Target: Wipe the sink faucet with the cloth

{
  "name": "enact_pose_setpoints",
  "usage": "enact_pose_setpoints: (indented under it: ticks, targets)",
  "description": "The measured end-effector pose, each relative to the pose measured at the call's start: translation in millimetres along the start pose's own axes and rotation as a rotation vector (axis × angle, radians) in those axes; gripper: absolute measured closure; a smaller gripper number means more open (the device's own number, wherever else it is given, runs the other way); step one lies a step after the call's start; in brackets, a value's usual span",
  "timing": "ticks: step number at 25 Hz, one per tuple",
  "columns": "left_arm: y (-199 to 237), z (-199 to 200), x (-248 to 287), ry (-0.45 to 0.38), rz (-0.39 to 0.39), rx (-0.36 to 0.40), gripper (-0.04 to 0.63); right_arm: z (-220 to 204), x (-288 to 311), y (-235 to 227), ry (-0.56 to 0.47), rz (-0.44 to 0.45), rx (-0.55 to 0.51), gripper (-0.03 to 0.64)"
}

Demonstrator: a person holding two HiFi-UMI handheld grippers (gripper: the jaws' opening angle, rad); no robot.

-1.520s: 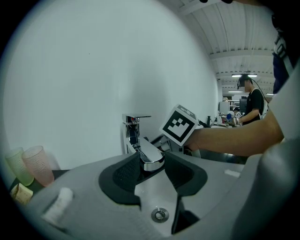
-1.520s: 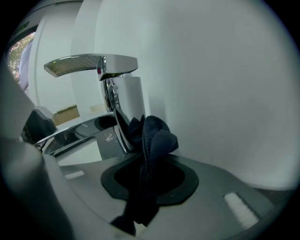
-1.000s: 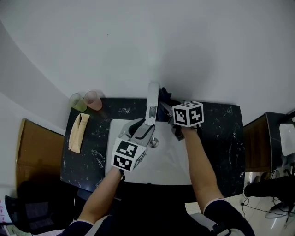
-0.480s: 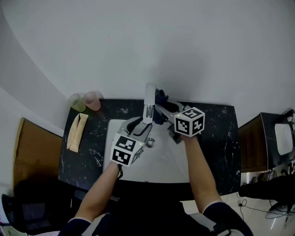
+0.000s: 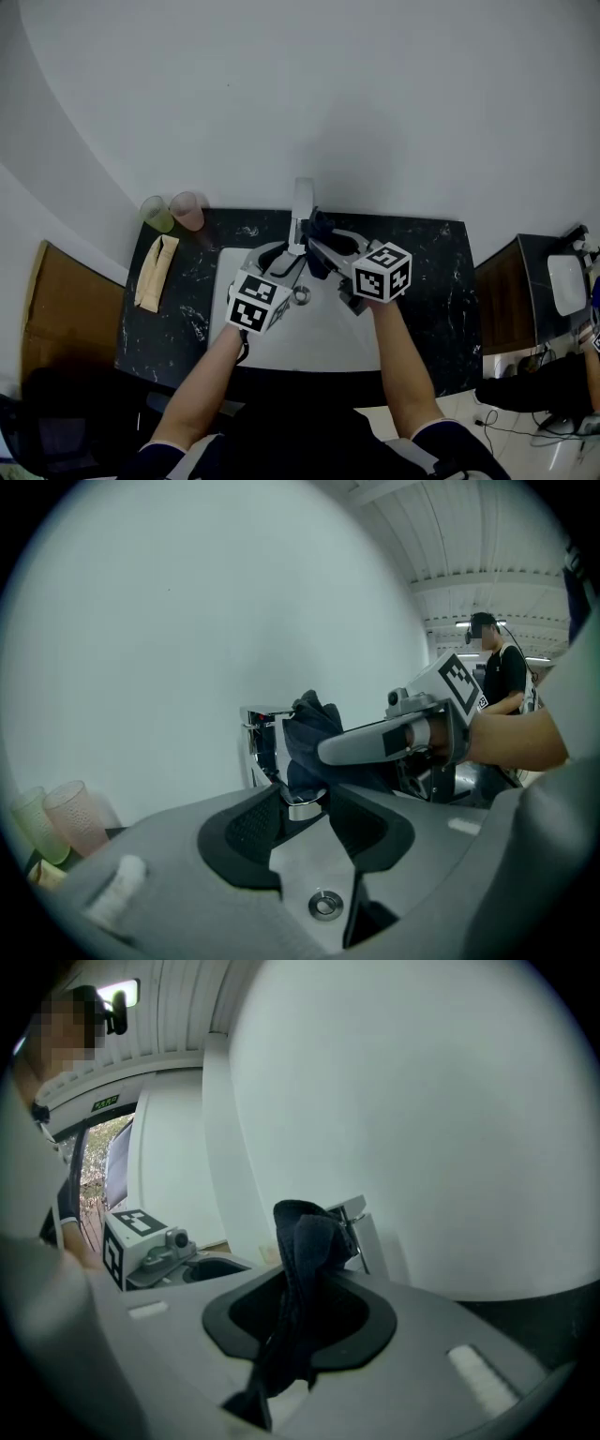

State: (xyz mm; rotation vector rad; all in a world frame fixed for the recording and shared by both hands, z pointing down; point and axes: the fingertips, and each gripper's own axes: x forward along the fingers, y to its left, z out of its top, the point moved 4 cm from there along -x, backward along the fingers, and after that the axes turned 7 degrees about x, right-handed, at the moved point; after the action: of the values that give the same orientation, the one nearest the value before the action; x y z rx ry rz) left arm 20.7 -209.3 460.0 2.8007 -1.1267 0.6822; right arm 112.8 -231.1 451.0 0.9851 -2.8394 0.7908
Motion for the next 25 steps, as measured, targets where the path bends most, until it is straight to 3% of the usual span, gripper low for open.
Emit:
enact_pose_setpoints:
  ticks: [9, 13, 17, 25]
  targets:
    - [5, -4, -2, -0.008, -0.017, 0.034, 0.448, 9, -16, 37, 0.037, 0.086, -0.121, 0.532]
    - [3, -8, -5, -0.008, -0.034, 0.037, 0.466, 11, -1, 46, 0.135, 0.127, -0.187, 0.532]
    - [3, -13, -6, 0.004, -0.039, 0.049, 0.482, 6, 18, 40, 0.240, 0.095, -0.209, 0.532]
    - [8, -12, -10, -0.010, -0.026, 0.038, 0.495, 17, 31, 18, 0.276, 0.025, -0.186, 0.531]
